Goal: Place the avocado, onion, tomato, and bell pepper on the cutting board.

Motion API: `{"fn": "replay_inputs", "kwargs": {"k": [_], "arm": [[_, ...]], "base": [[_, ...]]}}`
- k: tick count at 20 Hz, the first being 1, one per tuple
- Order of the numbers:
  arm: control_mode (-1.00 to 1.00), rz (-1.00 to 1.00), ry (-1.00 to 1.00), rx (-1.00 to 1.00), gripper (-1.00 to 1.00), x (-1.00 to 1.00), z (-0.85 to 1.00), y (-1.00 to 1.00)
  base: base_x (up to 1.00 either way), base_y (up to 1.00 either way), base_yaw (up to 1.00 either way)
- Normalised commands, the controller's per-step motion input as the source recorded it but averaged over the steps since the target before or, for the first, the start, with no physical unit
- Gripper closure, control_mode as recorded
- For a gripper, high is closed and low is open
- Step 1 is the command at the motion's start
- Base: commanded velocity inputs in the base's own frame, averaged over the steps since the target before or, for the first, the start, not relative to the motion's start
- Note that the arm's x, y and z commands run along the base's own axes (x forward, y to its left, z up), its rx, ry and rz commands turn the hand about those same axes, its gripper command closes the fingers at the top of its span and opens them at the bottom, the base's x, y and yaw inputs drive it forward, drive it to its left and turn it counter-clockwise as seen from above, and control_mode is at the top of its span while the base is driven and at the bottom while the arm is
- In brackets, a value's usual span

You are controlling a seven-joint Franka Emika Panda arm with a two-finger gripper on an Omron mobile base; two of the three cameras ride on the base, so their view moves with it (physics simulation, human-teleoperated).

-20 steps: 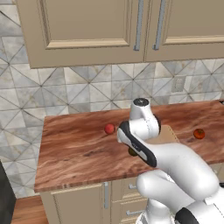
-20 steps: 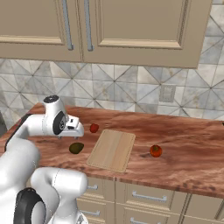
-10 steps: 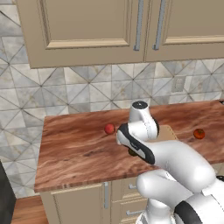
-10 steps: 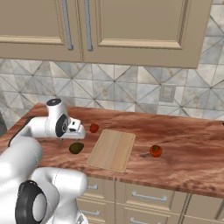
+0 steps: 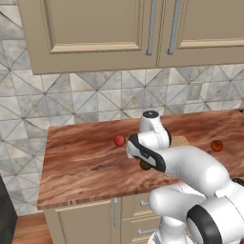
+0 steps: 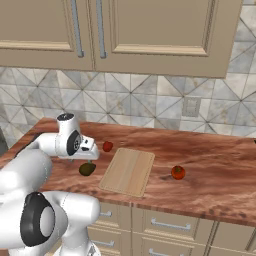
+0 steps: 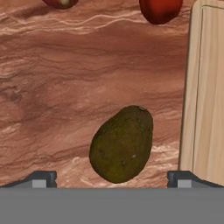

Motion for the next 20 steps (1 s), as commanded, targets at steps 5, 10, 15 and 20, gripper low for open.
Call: {"fn": "replay_inputs", "kwargs": {"k": [5, 10, 15, 20], "arm": [[-1.0, 0.0, 0.04, 0.0, -1.0, 0.0, -0.17, -0.06], [-1.0, 0.0, 0.02, 0.0, -1.0, 0.0, -0.17, -0.1], [-1.0, 0.0, 0.01, 0.0, -1.0, 0.02, -0.13, -0.07], [-1.0, 0.0, 0.03, 0.0, -1.0, 0.12, -0.15, 0.0]], "base": [[0.0, 0.0, 0.0], [0.0, 0.0, 0.0], [0.0, 0.0, 0.0], [0.0, 0.0, 0.0]]}}
